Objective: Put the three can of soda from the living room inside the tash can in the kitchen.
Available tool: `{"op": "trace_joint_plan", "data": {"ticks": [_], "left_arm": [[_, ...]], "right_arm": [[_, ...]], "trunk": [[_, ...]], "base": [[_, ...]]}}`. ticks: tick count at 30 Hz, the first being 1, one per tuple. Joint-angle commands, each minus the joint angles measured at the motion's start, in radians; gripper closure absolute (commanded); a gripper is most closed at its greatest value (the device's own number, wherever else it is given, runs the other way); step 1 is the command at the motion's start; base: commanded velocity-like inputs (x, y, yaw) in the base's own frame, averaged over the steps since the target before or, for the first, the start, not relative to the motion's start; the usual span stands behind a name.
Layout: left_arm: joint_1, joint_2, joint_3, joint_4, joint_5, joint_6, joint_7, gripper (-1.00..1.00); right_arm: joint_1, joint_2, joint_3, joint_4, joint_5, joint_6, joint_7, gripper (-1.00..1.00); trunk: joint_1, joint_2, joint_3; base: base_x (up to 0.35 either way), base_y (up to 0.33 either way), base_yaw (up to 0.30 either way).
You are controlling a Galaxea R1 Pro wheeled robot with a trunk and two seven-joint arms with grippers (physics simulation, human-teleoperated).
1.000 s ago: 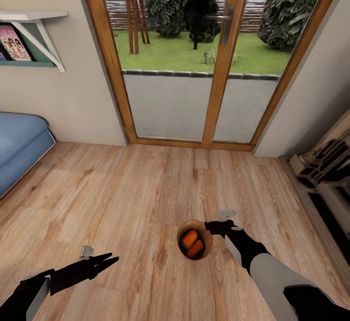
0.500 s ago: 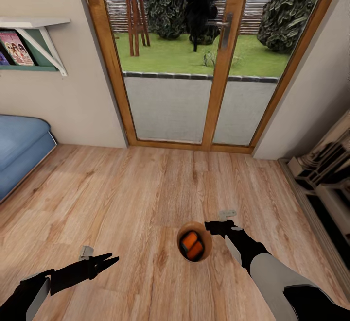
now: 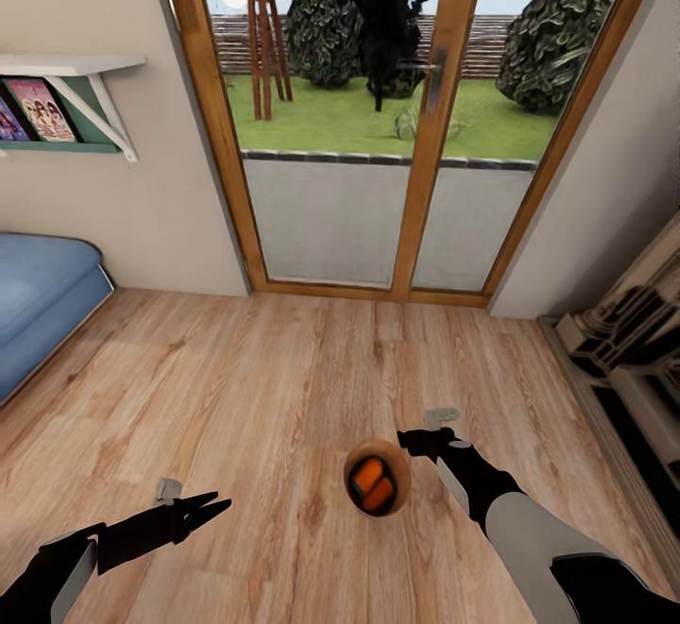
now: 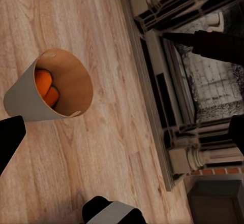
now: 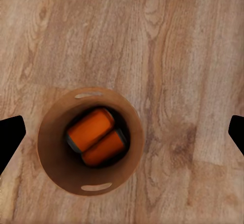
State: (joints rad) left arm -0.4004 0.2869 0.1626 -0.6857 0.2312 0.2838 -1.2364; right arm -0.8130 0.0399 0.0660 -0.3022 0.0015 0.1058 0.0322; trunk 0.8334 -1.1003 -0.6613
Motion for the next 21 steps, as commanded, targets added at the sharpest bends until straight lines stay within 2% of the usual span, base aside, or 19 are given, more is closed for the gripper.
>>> {"op": "trace_joint_plan", "data": {"ticks": [1,21], "left_arm": [[0.0,0.0,0.0,0.0,0.0,0.0,0.0,-1.0],[0.0,0.0,0.0,0.0,-0.001,0.0,0.001,-1.0]], "right_arm": [[0.0,0.0,0.0,0.0,0.0,0.0,0.0,-1.0],[0.0,0.0,0.0,0.0,0.0,0.0,0.0,-1.0]], "trunk": [[-0.004,0.007,0.005],[-0.081,0.147,0.1]], "base": [[0.0,0.0,0.0],[0.0,0.0,0.0]]}}
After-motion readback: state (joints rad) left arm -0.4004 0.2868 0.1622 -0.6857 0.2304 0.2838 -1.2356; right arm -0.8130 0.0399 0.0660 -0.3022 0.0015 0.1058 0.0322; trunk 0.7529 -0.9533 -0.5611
